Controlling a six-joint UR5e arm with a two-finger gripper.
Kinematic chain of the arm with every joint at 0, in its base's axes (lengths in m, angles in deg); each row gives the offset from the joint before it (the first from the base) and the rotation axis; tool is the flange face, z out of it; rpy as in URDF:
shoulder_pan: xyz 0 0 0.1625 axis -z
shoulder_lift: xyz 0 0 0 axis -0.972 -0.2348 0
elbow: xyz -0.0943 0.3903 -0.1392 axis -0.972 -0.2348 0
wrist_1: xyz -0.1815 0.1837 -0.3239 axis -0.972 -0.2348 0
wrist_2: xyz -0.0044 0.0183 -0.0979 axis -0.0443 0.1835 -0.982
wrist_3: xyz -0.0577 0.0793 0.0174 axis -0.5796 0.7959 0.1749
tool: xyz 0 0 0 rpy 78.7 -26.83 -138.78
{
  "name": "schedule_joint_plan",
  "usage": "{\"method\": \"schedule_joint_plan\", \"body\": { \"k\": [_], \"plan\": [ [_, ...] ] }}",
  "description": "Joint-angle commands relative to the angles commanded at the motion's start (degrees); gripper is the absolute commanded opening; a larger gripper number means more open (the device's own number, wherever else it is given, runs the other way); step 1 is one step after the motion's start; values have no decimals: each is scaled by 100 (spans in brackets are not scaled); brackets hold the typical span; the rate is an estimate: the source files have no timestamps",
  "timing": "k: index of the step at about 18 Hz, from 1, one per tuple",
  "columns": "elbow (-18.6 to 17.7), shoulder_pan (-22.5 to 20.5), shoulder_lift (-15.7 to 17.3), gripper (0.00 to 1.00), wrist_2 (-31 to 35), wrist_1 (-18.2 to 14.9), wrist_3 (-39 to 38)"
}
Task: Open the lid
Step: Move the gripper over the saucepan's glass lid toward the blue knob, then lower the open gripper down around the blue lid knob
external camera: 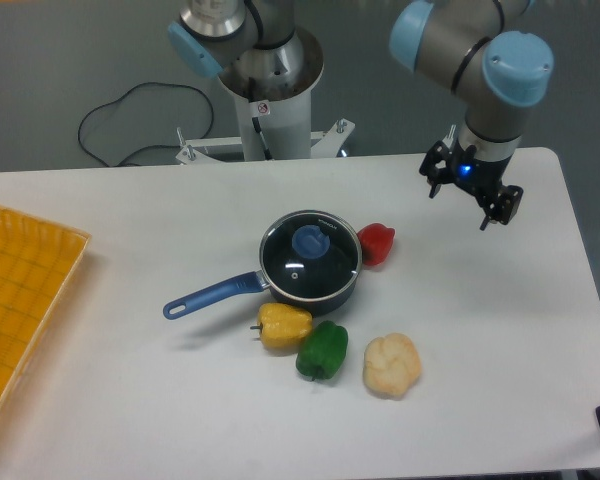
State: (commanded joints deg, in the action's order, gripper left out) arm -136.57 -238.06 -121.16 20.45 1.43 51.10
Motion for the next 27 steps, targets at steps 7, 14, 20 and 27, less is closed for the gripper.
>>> {"method": "schedule_joint_plan", "body": {
  "k": [7,14,20,27],
  "plan": [
    [-316,650,246,100,53,0,-737],
    [-772,1135,623,100,-9,26,-1046],
    [-1274,1135,1133,100,-377,17,-844],
    [-1275,1266,941,100,-369,79,-844]
  ]
}}
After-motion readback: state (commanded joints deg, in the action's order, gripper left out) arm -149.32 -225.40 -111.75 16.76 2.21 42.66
